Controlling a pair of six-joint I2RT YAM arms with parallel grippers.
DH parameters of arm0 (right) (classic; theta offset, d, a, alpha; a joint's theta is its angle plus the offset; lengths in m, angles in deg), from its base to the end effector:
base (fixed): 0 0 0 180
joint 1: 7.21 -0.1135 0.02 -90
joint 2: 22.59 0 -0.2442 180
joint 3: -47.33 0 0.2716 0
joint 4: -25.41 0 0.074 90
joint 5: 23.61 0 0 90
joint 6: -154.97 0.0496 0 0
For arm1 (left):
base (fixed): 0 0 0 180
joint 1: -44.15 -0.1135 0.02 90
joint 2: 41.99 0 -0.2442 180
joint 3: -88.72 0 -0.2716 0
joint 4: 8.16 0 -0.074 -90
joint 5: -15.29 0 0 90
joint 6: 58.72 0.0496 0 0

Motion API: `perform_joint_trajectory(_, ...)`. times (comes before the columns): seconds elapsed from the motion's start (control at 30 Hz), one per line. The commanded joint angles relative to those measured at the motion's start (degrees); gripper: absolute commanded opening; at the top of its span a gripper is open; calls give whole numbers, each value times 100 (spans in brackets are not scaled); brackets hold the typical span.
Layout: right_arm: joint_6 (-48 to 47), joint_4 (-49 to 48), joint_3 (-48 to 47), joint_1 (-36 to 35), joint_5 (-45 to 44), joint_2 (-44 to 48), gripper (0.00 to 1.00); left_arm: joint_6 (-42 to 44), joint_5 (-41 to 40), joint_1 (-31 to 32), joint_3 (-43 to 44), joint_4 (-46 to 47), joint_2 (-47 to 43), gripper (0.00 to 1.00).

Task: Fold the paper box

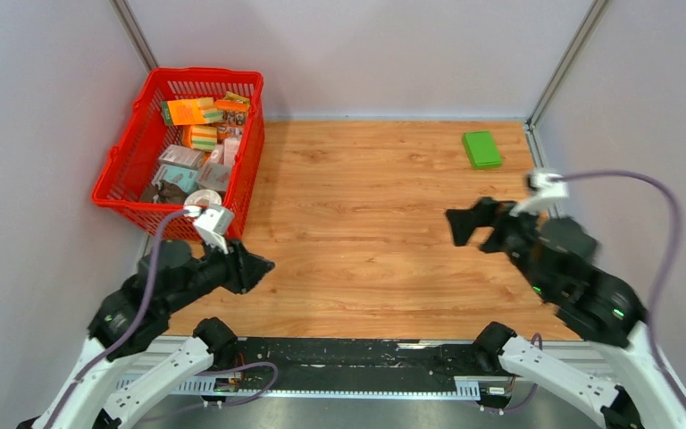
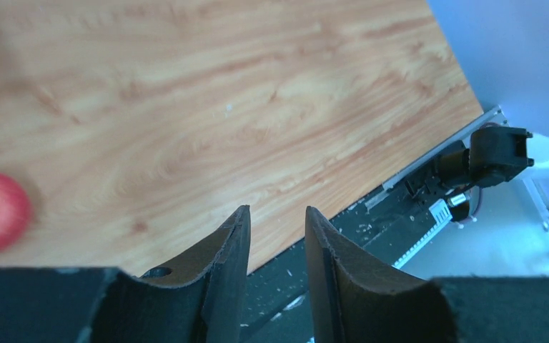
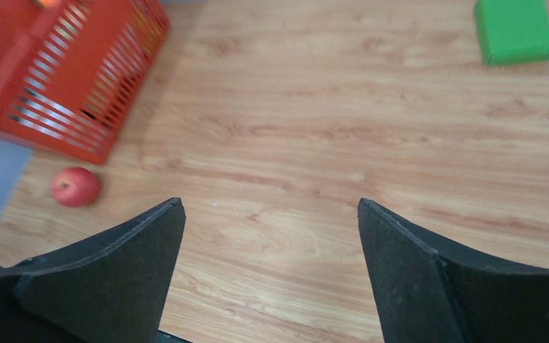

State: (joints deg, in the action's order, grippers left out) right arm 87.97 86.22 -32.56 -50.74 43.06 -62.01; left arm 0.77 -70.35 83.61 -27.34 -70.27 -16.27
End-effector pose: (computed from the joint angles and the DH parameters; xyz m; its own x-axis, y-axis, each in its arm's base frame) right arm 0.1223 0.0891 0.4033 -0.3739 0.1397 -0.9169 -0.2359 0.9418 0.2397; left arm 0.0951 -0.0832 0.3375 -0.6183 -0.1467 -0.7721 0.4335 0.7559 -0.4907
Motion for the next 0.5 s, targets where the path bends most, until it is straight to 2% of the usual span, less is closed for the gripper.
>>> perform_joint_trajectory(0.0,-155,399,-827,-15,-496,1250,100,1036,-740,-9,1907,-786,170,43)
perform_joint_trajectory(0.1,-357,222,-1090,-15,-952,1788,100,1327,-945,-9,2850,-1086,399,45)
perform_joint_trajectory(0.2,-560,213,-1275,-24,-1515,1964,100,1389,-998,-9,3257,-850,461,48)
perform_joint_trajectory(0.3,-657,170,-1294,-15,-1806,2087,100,1407,-937,-9,3363,-297,399,50)
perform_joint_trajectory(0.47,-745,-41,-1048,-15,-1604,2360,100,1266,-928,-9,3258,100,233,53)
